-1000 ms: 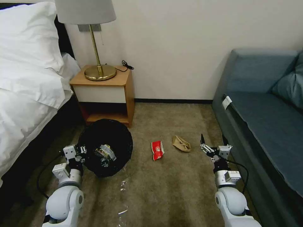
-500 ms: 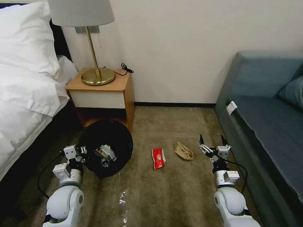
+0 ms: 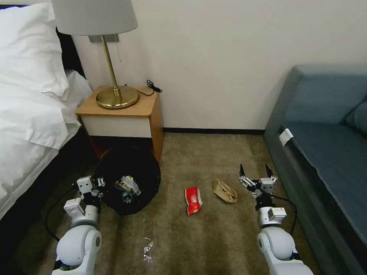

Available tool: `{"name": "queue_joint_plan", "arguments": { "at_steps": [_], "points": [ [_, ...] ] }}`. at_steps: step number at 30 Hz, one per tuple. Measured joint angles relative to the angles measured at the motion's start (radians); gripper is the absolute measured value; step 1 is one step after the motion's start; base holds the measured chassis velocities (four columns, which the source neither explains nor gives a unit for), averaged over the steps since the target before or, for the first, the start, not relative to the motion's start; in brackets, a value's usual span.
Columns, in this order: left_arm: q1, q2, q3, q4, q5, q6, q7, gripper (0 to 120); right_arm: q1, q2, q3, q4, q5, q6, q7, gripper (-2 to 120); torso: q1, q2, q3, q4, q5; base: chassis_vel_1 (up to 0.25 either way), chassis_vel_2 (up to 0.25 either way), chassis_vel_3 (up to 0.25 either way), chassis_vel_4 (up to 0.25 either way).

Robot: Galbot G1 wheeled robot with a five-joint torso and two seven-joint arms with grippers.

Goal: Pick up the trash bin, then pick up the garbage on the floor and place it into the trash bin.

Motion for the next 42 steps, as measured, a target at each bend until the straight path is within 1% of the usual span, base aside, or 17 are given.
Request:
{"name": "queue_joint_plan", "arguments": {
  "at_steps": [4,7,9,11,14,16,19,20,21,23,26,27,32,34,35,38,42],
  "points": [
    [0.002,-0.002,0.001,-0.001,0.001,0.0,0.0,4,0.01,-0.005,-0.007,-0.007,-0.003,0.009,0.001,100,0.0,0.0,0.0,0.0,0.0,0.0,0.0,0.0,0.0],
    [0.003,-0.003,0.001,-0.002,0.002,0.0,-0.002,4,0.03,-0.021,-0.022,-0.019,-0.032,0.011,0.008,100,0.0,0.0,0.0,0.0001,0.0,0.0,0.0,0.0,0.0],
    [0.003,-0.003,0.001,-0.003,0.003,0.001,-0.002,4,0.043,-0.036,-0.037,-0.029,-0.046,0.005,0.017,100,0.0,0.0,0.0,0.0,0.0,0.0,0.0,0.0,0.0],
    [0.003,-0.005,0.001,-0.006,0.005,0.001,-0.002,4,0.085,-0.071,-0.077,-0.07,-0.056,-0.015,0.031,100,0.0,0.0,0.0,0.0,0.0,0.0,0.0,0.0,0.0],
    [0.004,-0.006,0.001,-0.008,0.006,0.002,-0.003,4,0.109,-0.087,-0.095,-0.095,-0.057,-0.019,0.032,100,0.0,0.0,0.0,0.0,0.0001,0.0,0.0,0.0,0.0],
    [0.004,-0.013,0.0,-0.018,0.006,0.006,-0.004,4,0.205,-0.144,-0.162,-0.186,-0.026,-0.045,0.0,100,0.0,0.0,0.0,0.0001,0.0002,0.0,0.0,0.0,0.0],
    [0.004,-0.017,-0.003,-0.021,0.006,0.008,-0.004,4,0.247,-0.17,-0.196,-0.221,0.006,-0.063,-0.031,100,0.0,0.0,0.0,0.0002,0.0002,0.0,0.0,0.0,0.0],
    [0.002,-0.021,-0.006,-0.021,0.006,0.011,-0.004,4,0.286,-0.198,-0.231,-0.253,0.041,-0.088,-0.076,100,0.0,0.0,0.0,0.0001,0.0001,0.0,0.0,0.0,0.0],
    [0.002,-0.021,-0.006,-0.021,0.006,0.011,-0.004,4,0.286,-0.198,-0.231,-0.253,0.041,-0.088,-0.076,100,0.0,0.0,0.0,0.0001,0.0001,0.0,0.0,0.0,0.0],
    [0.002,-0.026,-0.008,-0.023,0.01,0.015,-0.004,4,0.337,-0.234,-0.289,-0.301,0.098,-0.124,-0.128,100,0.0,0.0,0.0,0.0001,0.0001,0.0,0.0,0.0,0.0],
    [0.002,-0.03,-0.007,-0.024,0.014,0.017,-0.004,4,0.368,-0.249,-0.327,-0.335,0.129,-0.144,-0.159,100,0.0,0.0,0.0,0.0001,0.0,0.0,0.0,0.0,0.0],
    [0.002,-0.035,-0.005,-0.024,0.022,0.019,-0.004,4,0.399,-0.258,-0.367,-0.373,0.159,-0.162,-0.194,100,0.0,0.0,0.0,0.0001,0.0002,0.0,0.0,0.0,0.0],
    [-0.005,-0.049,0.009,-0.018,0.039,0.02,-0.005,4,0.482,-0.251,-0.454,-0.484,0.247,-0.193,-0.269,100,0.0,0.0,0.0,0.0,0.0001,0.0,0.0,0.0,0.0],
    [-0.005,-0.049,0.011,-0.017,0.04,0.02,-0.005,4,0.487,-0.249,-0.459,-0.492,0.253,-0.195,-0.277,100,0.0,0.0,0.0,0.0,0.0001,0.0,0.0,0.0,0.0],
    [-0.007,-0.05,0.016,-0.014,0.043,0.02,-0.005,4,0.511,-0.236,-0.476,-0.531,0.267,-0.199,-0.309,100,0.0,0.0,0.0,0.0,0.0,0.0,0.0,0.0,0.0],
    [-0.009,-0.051,0.02,-0.011,0.044,0.02,-0.005,4,0.536,-0.223,-0.494,-0.575,0.265,-0.202,-0.339,100,0.0,0.0,0.0,0.0001,0.0001,0.0,0.0,0.0,0.0],
    [-0.011,-0.051,0.021,-0.003,0.041,0.019,-0.005,4,0.593,-0.184,-0.51,-0.682,0.221,-0.203,-0.405,100,0.0,0.0,0.0,0.0001,-0.0001,0.0,0.0,0.0,0.0]
  ]
}}
